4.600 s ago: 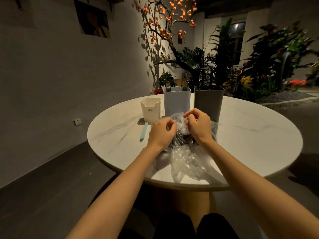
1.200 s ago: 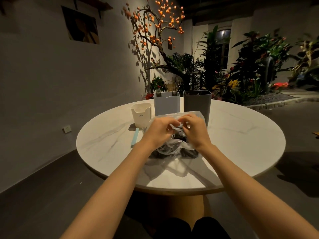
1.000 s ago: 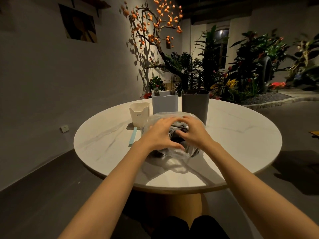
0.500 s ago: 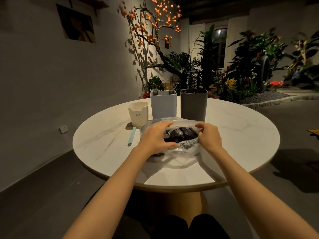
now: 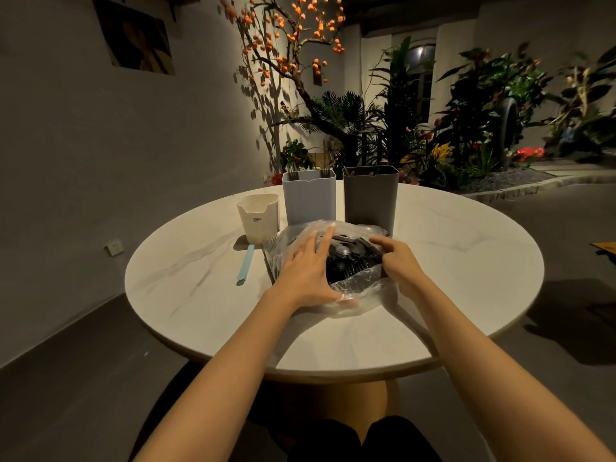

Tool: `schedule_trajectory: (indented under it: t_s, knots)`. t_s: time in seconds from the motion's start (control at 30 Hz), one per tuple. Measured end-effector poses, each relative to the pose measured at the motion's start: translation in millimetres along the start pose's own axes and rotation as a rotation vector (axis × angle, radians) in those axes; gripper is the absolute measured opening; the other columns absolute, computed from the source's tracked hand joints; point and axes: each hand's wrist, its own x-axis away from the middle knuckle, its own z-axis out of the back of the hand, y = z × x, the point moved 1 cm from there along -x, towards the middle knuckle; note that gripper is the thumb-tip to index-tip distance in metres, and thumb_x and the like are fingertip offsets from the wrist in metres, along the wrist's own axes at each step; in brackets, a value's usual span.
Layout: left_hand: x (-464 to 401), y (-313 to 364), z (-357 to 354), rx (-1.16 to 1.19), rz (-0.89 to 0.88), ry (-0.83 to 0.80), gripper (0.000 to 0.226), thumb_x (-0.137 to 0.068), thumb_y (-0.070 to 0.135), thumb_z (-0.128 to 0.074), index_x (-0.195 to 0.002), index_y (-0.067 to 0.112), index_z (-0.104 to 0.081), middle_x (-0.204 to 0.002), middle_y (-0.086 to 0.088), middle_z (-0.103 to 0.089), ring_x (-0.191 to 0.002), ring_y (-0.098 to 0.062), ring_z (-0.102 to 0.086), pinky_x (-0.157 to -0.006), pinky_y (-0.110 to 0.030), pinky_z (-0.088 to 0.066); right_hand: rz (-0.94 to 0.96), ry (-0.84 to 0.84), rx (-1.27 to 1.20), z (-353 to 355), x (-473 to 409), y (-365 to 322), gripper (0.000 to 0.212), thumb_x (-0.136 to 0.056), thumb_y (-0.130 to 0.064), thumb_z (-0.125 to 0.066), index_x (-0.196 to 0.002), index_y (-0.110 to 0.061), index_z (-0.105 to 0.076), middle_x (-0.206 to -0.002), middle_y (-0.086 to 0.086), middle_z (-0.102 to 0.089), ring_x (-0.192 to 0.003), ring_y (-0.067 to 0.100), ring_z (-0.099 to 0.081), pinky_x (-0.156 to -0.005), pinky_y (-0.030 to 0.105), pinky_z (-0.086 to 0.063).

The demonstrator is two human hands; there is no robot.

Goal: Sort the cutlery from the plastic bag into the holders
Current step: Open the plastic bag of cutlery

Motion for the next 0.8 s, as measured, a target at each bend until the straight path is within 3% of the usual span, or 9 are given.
schedule_trajectory:
  t_s: [0.13, 0.23, 0.33, 0.43, 0.53, 0.63, 0.73, 0.8]
  knots:
    - [-10.3, -2.8, -4.0, -0.042, -0.002, 0.123, 0.117, -0.067, 0.071, -0.069, -0.153, 0.032, -0.002, -0.16, 0.001, -0.018, -0.147, -0.023, -0.015, -0.118, -0.051, -0.016, 0.017, 0.15, -0.005, 3.2, -7.3, -1.1, 0.038, -0.093, -0.002, -0.036, -0.105, -0.004, -0.072, -0.108, 0.016, -0.068, -0.088, 0.026, -0.06, -0.068, 0.029, -0.046]
    - [-14.6, -4.0, -4.4, -0.137, -0.024, 0.141, 0.109, -0.068, 0.076, -0.064, -0.153, 0.033, -0.011, -0.16, 0.001, -0.021, -0.145, -0.022, -0.02, -0.117, -0.05, -0.012, 0.123, 0.211, 0.106, 2.6, -8.4, -2.3, 0.032, -0.092, -0.012, -0.046, -0.079, 0.005, -0.069, -0.076, 0.021, -0.066, -0.065, 0.029, -0.052, -0.059, 0.033, -0.041]
    - [-17.9, 2.0, -2.1, -0.169, -0.087, 0.189, 0.1, -0.068, 0.079, -0.06, -0.149, 0.032, -0.026, -0.156, 0.002, -0.031, -0.141, -0.022, -0.029, -0.116, -0.049, -0.014, 0.213, 0.22, 0.227, -1.9, -7.7, -7.2, 0.037, -0.093, -0.015, -0.048, -0.058, -0.008, -0.056, -0.058, 0.005, -0.051, -0.056, 0.018, -0.044, -0.051, 0.027, -0.035]
    - [-23.0, 5.8, 0.8, -0.168, -0.17, 0.264, 0.09, -0.069, 0.08, -0.057, -0.141, 0.027, -0.044, -0.143, 0.003, -0.047, -0.132, -0.02, -0.036, -0.111, -0.042, -0.024, 0.276, 0.234, 0.316, -7.2, -13.5, -11.2, 0.037, -0.095, -0.014, -0.045, -0.067, -0.003, -0.066, -0.069, 0.01, -0.061, -0.064, 0.021, -0.054, -0.058, 0.03, -0.043]
    - [-30.0, 6.3, 4.2, -0.083, -0.222, 0.272, 0.075, -0.077, 0.078, -0.047, -0.127, 0.023, -0.059, -0.123, -0.001, -0.055, -0.112, -0.019, -0.045, -0.098, -0.036, -0.039, 0.259, 0.226, 0.43, -8.2, -16.4, -14.5, 0.036, -0.097, -0.017, -0.041, -0.071, -0.005, -0.064, -0.074, 0.01, -0.061, -0.065, 0.022, -0.051, -0.054, 0.027, -0.034]
    - [-38.7, 9.1, 11.1, 0.012, -0.252, 0.325, 0.053, -0.091, 0.053, -0.036, -0.106, 0.015, -0.069, -0.1, -0.003, -0.06, -0.091, -0.018, -0.052, -0.082, -0.039, -0.048, 0.185, 0.18, 0.598, -7.2, -21.0, -17.8, 0.033, -0.097, -0.024, -0.042, -0.07, -0.01, -0.056, -0.073, 0.007, -0.055, -0.065, 0.023, -0.047, -0.05, 0.026, -0.027]
    - [-49.1, 7.6, 15.1, -0.065, -0.299, 0.364, 0.033, -0.095, 0.025, -0.046, -0.115, 0.011, -0.068, -0.11, -0.009, -0.068, -0.105, -0.025, -0.059, -0.097, -0.04, -0.045, 0.127, 0.102, 0.699, -6.9, -29.1, -22.5, 0.033, -0.096, -0.032, -0.041, -0.074, -0.01, -0.054, -0.08, 0.008, -0.054, -0.072, 0.026, -0.049, -0.06, 0.029, -0.034]
    - [-54.2, 5.5, 17.6, -0.103, -0.263, 0.353, 0.034, -0.095, 0.015, -0.05, -0.128, 0.013, -0.06, -0.124, -0.008, -0.063, -0.121, -0.025, -0.05, -0.106, -0.035, -0.031, 0.104, 0.05, 0.766, -6.0, -33.2, -28.3, 0.033, -0.095, -0.037, -0.042, -0.078, -0.011, -0.053, -0.083, 0.008, -0.053, -0.076, 0.027, -0.05, -0.064, 0.031, -0.038]
